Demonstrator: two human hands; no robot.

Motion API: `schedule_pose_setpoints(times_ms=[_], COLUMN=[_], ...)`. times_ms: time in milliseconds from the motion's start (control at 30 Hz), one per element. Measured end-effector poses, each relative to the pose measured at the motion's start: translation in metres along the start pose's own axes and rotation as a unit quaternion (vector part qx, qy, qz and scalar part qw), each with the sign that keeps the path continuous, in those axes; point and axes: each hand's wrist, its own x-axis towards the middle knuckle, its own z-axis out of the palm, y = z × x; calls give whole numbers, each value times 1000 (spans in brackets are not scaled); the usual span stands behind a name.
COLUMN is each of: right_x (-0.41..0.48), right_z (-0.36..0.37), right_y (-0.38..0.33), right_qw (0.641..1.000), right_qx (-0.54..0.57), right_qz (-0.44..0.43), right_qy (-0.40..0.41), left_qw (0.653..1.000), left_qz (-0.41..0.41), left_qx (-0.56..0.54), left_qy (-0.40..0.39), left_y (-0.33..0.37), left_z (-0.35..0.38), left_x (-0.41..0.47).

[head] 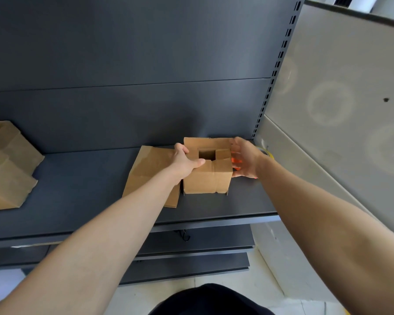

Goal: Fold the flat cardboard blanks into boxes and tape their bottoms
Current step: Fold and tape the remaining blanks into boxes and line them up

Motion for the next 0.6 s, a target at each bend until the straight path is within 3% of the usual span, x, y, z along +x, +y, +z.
schedule_pose_setpoints(times_ms=[133,600], right_x=[9,16], right_z=[1,2], right_y=[-2,2], right_qw=[1000,995], right_qx=[-10,-91], right_qz=[14,-10], right_qy=[-4,32], left_qw=[999,996], left_qz=[25,63], left_qx=[-1,-57], left_qy=[36,-3], left_y=[2,-6], left_z=[1,-1], left_x=[1,2])
